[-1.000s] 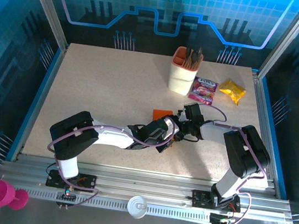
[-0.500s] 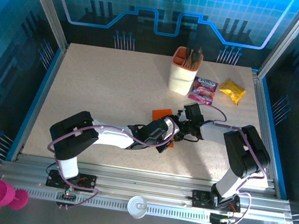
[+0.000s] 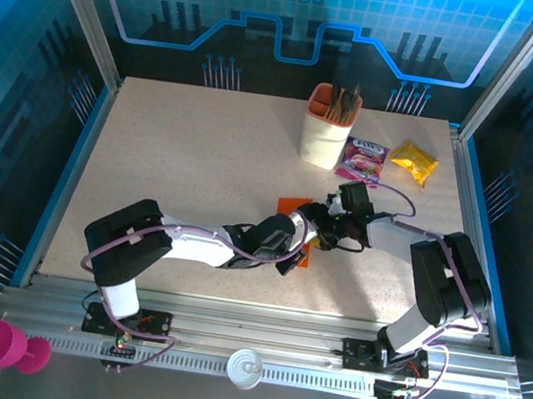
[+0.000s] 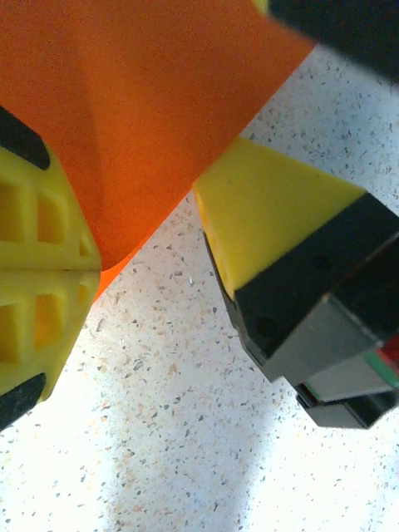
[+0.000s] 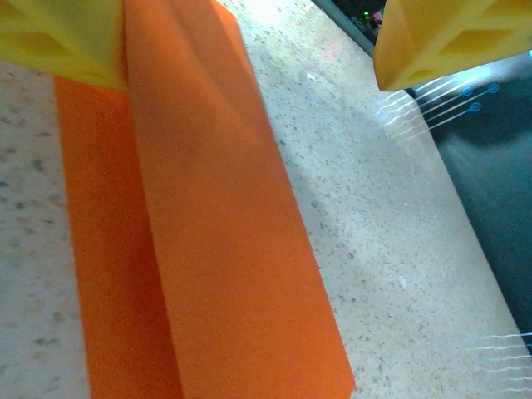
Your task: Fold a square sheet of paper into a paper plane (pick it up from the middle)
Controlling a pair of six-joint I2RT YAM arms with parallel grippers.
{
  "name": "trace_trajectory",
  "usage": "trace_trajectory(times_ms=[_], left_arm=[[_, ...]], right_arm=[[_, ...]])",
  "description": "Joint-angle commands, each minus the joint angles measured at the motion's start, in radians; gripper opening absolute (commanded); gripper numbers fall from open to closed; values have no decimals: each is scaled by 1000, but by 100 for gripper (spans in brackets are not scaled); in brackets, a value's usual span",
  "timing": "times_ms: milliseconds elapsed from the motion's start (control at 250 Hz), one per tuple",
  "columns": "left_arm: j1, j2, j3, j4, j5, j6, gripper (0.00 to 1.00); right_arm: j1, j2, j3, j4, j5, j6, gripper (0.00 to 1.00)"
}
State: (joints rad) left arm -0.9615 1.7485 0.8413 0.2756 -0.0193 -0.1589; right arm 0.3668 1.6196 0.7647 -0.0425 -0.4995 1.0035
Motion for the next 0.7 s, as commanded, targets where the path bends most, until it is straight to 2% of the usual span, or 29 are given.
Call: trace_trajectory(times_ms=[0,168,296,531,623,695], left_arm=[[-5,-41,-19,25,33,-24,0],[-5,-49,-21,18,45,-29,0],[-5,-49,-21,16,53,-34,0],[-5,-38,-20,18,59,-37,0],[-5,-34,-20,17,59,-37,0],[-3,-32,-16,15,62,-35,0]], right_arm=[[-15,-49,48,-141,60,-87,73],[-25,-68,150,-296,145,-233,64],[-27,-30,222,-358,165,-320,47],[-25,94,304,-345,99,-393,9],[-22,131,316,-338,92,-399,2],[-17,157,323,-333,89,-401,0]])
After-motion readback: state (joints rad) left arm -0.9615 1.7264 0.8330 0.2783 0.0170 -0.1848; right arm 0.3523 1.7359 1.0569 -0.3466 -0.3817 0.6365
